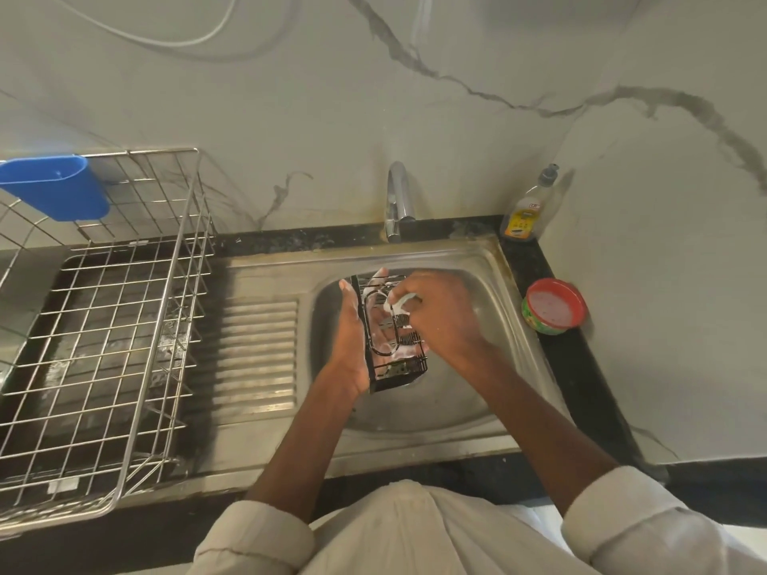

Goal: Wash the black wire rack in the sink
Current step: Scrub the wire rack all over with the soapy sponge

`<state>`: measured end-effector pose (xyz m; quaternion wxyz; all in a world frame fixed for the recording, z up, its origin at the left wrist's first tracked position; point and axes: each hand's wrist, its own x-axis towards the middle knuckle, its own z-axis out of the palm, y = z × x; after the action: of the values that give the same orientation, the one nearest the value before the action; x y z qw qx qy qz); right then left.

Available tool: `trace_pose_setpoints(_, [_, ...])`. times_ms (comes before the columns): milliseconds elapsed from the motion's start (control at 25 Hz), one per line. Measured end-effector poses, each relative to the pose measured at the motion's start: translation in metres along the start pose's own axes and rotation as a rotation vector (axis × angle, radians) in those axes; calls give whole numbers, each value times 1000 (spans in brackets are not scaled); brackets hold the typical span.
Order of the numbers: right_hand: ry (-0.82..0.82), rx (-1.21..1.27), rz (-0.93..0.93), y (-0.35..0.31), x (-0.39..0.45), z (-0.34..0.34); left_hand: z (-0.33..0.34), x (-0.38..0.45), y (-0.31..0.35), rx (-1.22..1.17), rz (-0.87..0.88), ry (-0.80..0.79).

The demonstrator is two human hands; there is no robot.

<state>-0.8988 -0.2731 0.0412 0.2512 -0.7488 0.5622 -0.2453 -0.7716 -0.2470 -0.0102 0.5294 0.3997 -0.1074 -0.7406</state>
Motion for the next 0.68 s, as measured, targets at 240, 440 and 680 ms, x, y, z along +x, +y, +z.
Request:
trace_pose_setpoints(240, [36,86,155,10,-10,-16,2,6,-7,20,0,30])
trace_pose_setpoints(440, [128,158,-15,-3,-39,11,8,10,-1,-111,71,206])
trace_pose_setpoints(680, [108,179,132,6,-19,8,-2,9,-5,-85,65,206])
